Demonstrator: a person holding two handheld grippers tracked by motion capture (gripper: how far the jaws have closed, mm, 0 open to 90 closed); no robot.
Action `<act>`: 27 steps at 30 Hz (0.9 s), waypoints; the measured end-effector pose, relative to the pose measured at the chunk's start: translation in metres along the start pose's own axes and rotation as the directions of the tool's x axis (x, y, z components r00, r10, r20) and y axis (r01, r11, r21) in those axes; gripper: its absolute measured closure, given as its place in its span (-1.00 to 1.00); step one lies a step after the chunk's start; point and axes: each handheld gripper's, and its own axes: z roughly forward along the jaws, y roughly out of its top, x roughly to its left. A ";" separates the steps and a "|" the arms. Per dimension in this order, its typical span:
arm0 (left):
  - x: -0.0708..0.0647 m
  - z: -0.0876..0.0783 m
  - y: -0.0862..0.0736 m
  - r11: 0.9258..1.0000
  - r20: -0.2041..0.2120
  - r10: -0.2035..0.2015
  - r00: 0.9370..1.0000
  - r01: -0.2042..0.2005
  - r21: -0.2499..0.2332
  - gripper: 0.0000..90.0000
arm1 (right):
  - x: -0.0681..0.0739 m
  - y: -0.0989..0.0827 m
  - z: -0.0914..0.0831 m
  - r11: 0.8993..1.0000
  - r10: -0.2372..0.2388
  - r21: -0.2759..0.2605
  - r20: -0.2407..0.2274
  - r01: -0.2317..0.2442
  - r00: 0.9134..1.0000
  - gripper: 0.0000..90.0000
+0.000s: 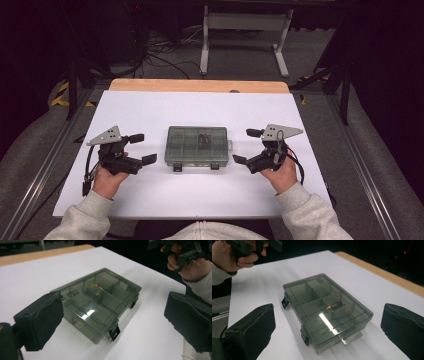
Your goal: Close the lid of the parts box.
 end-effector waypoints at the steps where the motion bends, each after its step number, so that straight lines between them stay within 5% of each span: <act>1: 0.000 0.000 0.000 1.000 0.000 0.000 1.000 0.000 0.000 -0.97 | 0.000 0.000 0.000 1.000 0.000 0.000 0.000 0.000 1.000 -1.00; 11: -0.001 -0.011 -0.015 0.996 -0.034 0.030 0.999 -0.033 -0.082 -0.96 | 0.000 -0.016 -0.015 0.999 0.007 -0.034 0.031 -0.006 1.000 -1.00; 27: -0.001 -0.018 -0.032 0.992 -0.092 0.072 0.993 -0.081 -0.100 -0.96 | 0.003 -0.054 -0.032 0.992 0.023 -0.128 0.071 -0.013 0.997 -1.00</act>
